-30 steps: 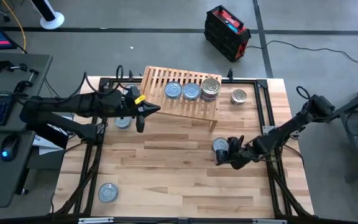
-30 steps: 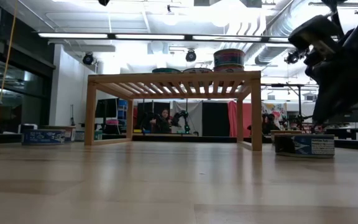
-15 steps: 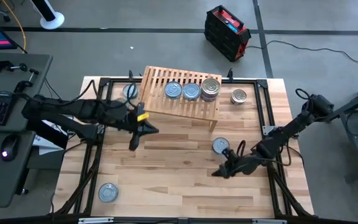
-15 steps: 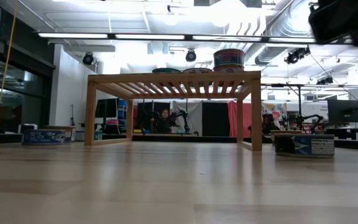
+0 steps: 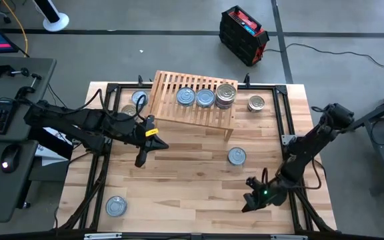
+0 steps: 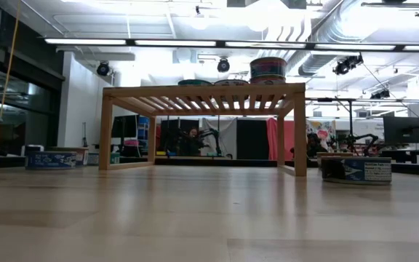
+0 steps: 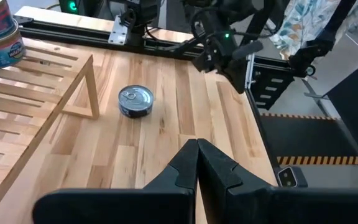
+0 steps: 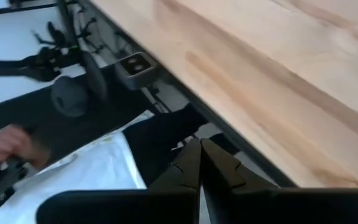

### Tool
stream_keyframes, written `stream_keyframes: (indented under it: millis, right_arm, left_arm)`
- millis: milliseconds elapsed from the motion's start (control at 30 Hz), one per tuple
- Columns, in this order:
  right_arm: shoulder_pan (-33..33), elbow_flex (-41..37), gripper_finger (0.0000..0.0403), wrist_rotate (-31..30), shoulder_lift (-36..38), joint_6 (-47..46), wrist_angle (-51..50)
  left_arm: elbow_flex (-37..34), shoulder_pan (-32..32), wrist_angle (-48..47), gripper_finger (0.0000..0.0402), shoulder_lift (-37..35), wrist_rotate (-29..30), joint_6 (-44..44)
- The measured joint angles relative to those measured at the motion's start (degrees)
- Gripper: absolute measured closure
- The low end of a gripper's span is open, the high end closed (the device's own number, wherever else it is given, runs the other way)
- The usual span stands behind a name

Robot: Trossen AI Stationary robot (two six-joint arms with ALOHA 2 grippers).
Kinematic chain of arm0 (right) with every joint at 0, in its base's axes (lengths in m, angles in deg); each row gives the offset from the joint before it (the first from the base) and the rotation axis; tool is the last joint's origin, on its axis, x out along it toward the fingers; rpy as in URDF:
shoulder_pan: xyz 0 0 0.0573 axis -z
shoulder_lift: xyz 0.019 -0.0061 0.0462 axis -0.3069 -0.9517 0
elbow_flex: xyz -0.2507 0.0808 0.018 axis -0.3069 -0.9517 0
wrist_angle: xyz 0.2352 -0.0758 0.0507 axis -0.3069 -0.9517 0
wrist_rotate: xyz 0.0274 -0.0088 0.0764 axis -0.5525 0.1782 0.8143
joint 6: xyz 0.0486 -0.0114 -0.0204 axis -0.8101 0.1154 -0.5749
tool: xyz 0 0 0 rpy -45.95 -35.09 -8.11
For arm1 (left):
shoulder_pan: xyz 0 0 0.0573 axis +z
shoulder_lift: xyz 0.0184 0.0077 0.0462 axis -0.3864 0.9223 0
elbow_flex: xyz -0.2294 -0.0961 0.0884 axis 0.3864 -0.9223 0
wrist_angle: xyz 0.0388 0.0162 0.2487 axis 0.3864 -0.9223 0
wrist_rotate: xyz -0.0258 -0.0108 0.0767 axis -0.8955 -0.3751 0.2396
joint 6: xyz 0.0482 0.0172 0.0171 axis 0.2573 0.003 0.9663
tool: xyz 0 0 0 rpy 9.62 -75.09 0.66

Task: Stack canned seafood by type on shelf
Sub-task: Adjust the tuna cans on the shelf

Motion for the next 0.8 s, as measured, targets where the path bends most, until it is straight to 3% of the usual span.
stream_keyframes:
  millis: [267,567,667,800]
  right_arm:
    - [-0.31,0.0,0.0403,-0.02,-5.37,-1.9,4.11]
    - [-0.19,0.0,0.0403,-0.16,-5.81,1.5,4.74]
    - [1.2,0.0,0.0403,-3.47,-5.83,6.19,9.44]
    - [7.72,0.02,0.0403,-8.2,-5.79,22.37,24.19]
  left_arm:
    - [0.02,0.0,-0.26,0.0401,0.0,0.02,-0.67]
    - [0.01,0.0,-0.26,0.0401,0.0,0.56,-1.5]
    - [0.0,0.01,0.75,0.0401,0.0,4.51,-2.91]
    - [0.08,3.22,7.24,0.0401,0.79,12.66,-2.46]
